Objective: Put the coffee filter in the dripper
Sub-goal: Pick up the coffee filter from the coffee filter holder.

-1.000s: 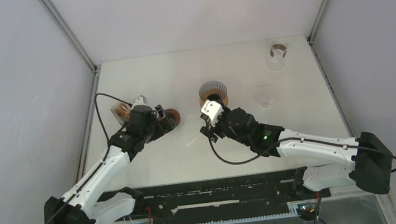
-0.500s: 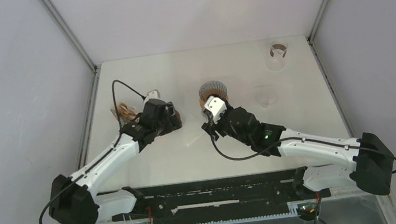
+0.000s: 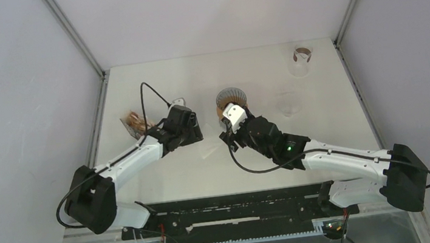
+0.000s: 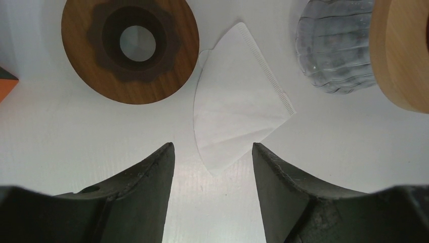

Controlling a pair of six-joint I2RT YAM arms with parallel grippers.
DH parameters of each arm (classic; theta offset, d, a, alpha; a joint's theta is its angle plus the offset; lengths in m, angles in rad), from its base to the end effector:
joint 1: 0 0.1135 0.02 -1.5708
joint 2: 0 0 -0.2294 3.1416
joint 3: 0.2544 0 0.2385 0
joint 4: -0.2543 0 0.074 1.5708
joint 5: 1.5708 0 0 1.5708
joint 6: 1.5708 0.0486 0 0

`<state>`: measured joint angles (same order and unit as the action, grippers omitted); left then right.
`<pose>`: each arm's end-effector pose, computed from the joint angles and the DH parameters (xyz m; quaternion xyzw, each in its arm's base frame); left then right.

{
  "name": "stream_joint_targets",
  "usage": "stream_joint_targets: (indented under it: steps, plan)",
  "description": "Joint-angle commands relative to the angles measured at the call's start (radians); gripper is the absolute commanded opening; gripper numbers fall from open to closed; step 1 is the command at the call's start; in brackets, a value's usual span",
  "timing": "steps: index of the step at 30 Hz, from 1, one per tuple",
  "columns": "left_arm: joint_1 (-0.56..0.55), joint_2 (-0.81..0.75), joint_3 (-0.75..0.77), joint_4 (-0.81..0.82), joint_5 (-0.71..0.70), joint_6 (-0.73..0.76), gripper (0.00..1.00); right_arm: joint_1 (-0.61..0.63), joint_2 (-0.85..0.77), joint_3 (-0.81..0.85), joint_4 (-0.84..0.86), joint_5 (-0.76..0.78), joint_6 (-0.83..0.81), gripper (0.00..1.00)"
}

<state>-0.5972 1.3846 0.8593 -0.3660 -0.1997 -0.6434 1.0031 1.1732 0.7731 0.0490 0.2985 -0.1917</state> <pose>0.2401 -0.1516 0.1805 -0.0549 0.9371 -0.1163 0.3245 0.1627 0.2286 0.2490 -0.3855 0.7181 0.1115 0.5685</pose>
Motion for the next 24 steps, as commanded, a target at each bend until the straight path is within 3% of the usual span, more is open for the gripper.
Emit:
stream_joint_targets:
  steps: [1, 13, 19, 24]
  plan:
    - [-0.006, 0.016, 0.081, 0.044, -0.004, 0.034, 0.62, 0.004, -0.027, 0.0, 0.037, 0.017, 0.015, 0.79]
    - [0.074, -0.19, 0.146, -0.064, -0.152, 0.036, 0.61, 0.013, -0.033, -0.001, 0.034, 0.021, 0.003, 0.78]
    - [0.21, -0.295, 0.116, -0.107, -0.209, -0.007, 0.58, 0.014, -0.033, -0.007, 0.037, 0.022, 0.0, 0.78]
    - [0.318, -0.317, 0.086, -0.102, -0.195, -0.024, 0.49, 0.015, -0.03, -0.007, 0.044, 0.019, -0.003, 0.78]
